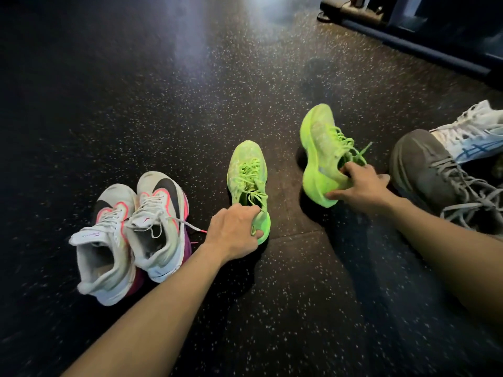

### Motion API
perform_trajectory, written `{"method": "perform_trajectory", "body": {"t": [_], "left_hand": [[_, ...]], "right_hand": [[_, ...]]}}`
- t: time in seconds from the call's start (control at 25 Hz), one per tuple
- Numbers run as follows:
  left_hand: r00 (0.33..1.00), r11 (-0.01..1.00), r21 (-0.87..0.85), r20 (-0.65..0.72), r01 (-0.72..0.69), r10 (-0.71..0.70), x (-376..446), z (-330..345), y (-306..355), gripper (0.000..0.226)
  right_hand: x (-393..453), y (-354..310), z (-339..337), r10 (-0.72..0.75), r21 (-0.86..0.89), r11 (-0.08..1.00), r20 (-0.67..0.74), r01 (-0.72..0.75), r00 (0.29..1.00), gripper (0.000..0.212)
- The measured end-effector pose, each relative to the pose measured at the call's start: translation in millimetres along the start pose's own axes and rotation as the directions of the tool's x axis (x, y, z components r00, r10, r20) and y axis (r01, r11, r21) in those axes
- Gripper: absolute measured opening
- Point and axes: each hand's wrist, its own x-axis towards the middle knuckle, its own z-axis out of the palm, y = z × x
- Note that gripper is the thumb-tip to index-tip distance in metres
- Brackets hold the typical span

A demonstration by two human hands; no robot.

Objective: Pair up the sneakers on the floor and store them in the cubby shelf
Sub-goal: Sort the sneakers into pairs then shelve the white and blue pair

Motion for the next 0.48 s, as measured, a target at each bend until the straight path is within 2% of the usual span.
{"method": "perform_trajectory", "body": {"t": [0.16, 0.36, 0.48], "left_hand": [[0.997, 0.997, 0.019, 0.021, 0.069, -0.069, -18, -10, -7, 0.029], [0.982, 0.987, 0.049, 0.102, 0.153, -0.157, -49, -23, -23, 0.039], [0.967, 0.978, 0.063, 0.15, 0.2, -0.207, -65, -24, -29, 0.044]], "right_hand": [[-33, -40, 11, -0.257, -0.248, 0.933, 0.049, 0.261, 0.965, 0.041], [-85, -92, 38, -0.307, -0.214, 0.92, 0.128, 0.328, 0.943, 0.041], [-109, -115, 54, -0.355, -0.21, 0.903, 0.125, 0.375, 0.926, 0.036]]}}
